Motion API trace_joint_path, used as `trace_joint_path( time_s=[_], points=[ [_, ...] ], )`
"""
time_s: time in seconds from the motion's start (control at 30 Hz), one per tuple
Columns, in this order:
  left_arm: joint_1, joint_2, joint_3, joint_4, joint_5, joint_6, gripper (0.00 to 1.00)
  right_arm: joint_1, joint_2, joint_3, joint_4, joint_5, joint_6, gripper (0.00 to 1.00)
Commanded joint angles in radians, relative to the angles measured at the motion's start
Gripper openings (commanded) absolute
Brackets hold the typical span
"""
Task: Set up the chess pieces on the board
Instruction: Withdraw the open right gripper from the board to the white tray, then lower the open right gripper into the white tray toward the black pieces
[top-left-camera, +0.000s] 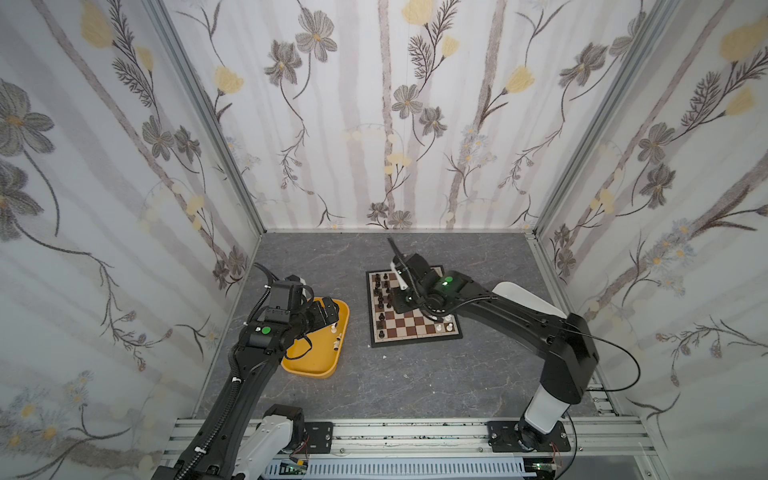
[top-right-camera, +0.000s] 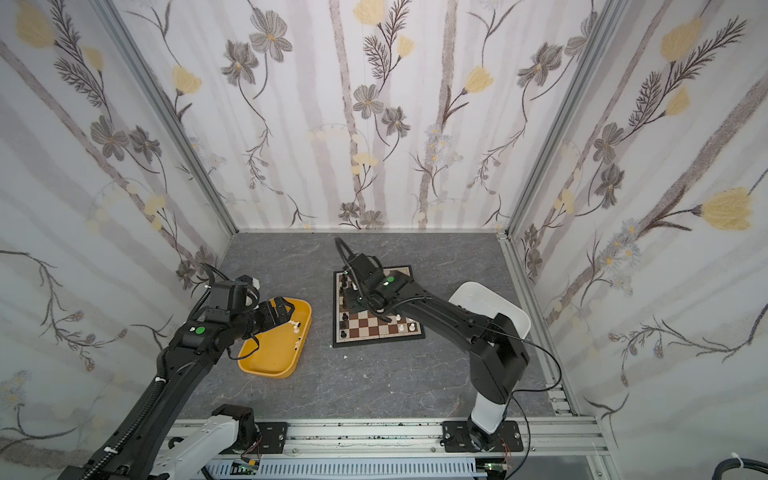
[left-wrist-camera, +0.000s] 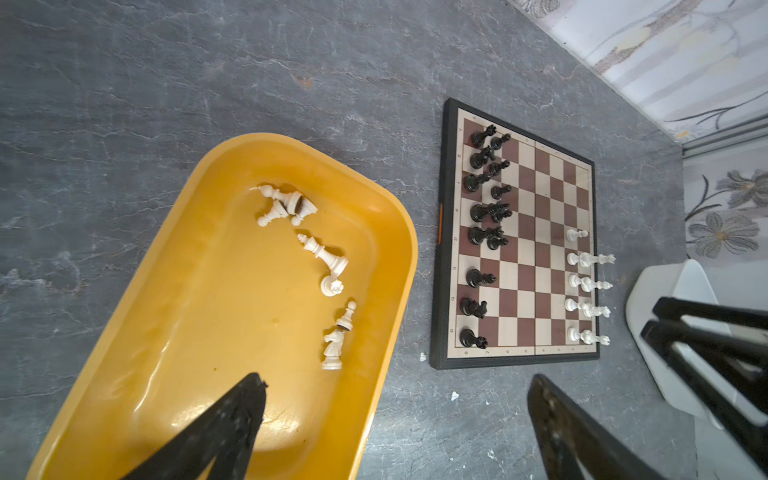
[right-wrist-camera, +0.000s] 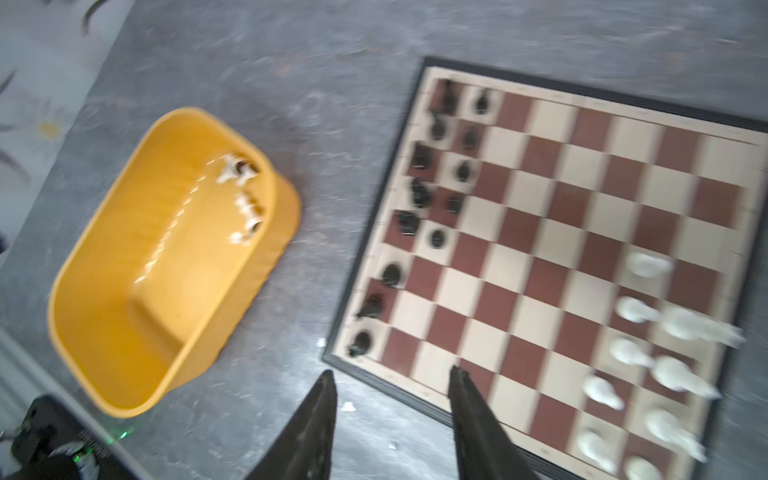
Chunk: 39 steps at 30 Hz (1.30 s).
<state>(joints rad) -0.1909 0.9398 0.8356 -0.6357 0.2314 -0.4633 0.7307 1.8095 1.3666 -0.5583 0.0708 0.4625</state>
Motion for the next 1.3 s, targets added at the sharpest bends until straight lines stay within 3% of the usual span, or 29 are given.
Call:
trace_joint_path(
  time_s=[0.0,0.13,0.2,0.4,0.57,0.73,0.83,1.0,1.13,1.27],
  points=[
    [-0.05,0.022,0.014,0.069,0.084,0.014,1.0,-0.221,-0.155,-0.238,0.037,0.055,0.101,0.34],
    [-0.182,0.082,0.069,0.083,0.071,0.067,1.0,-0.595,-0.385,-0.563,0.16,0.043,0.167,0.3],
    [-0.24,0.111,0.087,0.103,0.064,0.084,1.0,-0.709,-0.424,-0.645,0.178,0.077,0.167,0.3],
    [-0.298,0.166,0.099,0.153,0.066,0.083,1.0,-0.83,-0.433,-0.72,0.171,0.202,0.165,0.38],
    [-0.3,0.171,0.087,0.168,0.061,0.086,1.0,-0.894,-0.419,-0.756,0.195,0.178,0.139,0.41],
    [-0.3,0.162,0.081,0.16,0.038,0.095,1.0,-0.913,-0.408,-0.775,0.172,0.162,0.147,0.41],
    [-0.298,0.157,0.075,0.163,0.029,0.098,1.0,-0.904,-0.4,-0.799,0.162,0.063,0.192,0.4],
    [-0.297,0.156,0.077,0.165,0.025,0.103,1.0,-0.774,-0.425,-0.82,0.15,-0.007,0.32,0.39],
    [-0.291,0.151,0.078,0.167,0.025,0.106,1.0,-0.668,-0.413,-0.839,0.238,-0.109,0.436,0.4],
    [-0.283,0.149,0.077,0.17,0.026,0.105,1.0,-0.583,-0.311,-0.774,0.308,-0.131,0.436,0.4]
  ],
)
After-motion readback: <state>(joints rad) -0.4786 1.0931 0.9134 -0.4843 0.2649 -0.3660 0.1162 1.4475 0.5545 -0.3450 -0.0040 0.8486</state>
